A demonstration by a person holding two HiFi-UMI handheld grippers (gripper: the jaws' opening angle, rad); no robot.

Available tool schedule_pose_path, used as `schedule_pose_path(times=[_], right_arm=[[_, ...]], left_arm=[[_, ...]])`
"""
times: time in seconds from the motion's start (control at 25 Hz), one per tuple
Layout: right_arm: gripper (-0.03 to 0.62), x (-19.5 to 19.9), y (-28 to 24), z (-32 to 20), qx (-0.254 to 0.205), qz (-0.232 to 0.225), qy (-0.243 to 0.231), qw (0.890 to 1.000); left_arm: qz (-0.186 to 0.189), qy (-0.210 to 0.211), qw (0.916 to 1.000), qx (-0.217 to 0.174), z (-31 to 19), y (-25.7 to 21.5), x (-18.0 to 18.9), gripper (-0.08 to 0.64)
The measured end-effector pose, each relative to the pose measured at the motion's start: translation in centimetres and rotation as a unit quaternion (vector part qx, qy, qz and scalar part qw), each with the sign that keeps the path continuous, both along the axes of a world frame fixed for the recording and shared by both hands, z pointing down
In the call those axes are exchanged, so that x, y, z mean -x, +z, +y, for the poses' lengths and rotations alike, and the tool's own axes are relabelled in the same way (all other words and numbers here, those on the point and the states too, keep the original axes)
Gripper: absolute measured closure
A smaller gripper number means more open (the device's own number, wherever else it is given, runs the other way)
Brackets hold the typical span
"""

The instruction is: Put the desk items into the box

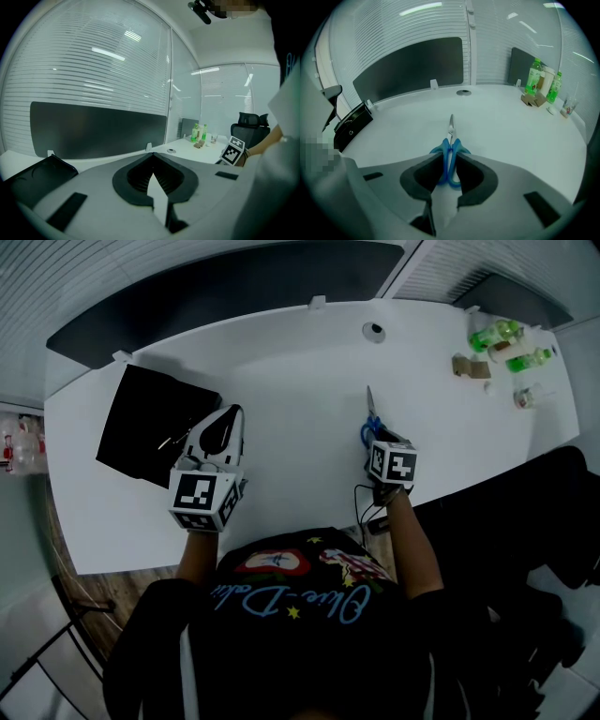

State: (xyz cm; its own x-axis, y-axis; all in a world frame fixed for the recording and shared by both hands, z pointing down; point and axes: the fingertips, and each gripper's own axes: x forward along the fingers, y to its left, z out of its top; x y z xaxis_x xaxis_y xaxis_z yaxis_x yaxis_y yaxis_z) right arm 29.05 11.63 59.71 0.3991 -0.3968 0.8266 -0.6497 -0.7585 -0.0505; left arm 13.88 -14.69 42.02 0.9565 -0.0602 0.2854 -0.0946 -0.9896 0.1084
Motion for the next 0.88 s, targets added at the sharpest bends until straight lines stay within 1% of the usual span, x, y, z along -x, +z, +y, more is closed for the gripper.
schedule_pose_path(times=[0.12,0.36,0.6,0.88], right_arm=[[0.499,-0.1,-0.1,-0.1,-0.009,0.006,-0.012,1.000],[0.500,0.2,-0.2,-0.3,-0.029,0.004,-0.009,1.000],[0.502,0.4,-1.3,-1.2,-0.052,0.020,-0.022,0.998],[0.501,0.1,-3.2,-2.0,-0.089,0.035,-0.024,0.995]], left_arm=[[-0.002,-0.001,1.0000,-0.002,0.0,-0.1,0.1,0.552],[-0.002,-0.001,1.0000,-0.007,0.2,-0.3,0.3,0.552],[-0.002,-0.002,0.9999,-0.011,0.6,-0.6,0.6,0.552],[-0.001,-0.006,0.9999,-0.016,1.2,-1.0,0.9,0.552]])
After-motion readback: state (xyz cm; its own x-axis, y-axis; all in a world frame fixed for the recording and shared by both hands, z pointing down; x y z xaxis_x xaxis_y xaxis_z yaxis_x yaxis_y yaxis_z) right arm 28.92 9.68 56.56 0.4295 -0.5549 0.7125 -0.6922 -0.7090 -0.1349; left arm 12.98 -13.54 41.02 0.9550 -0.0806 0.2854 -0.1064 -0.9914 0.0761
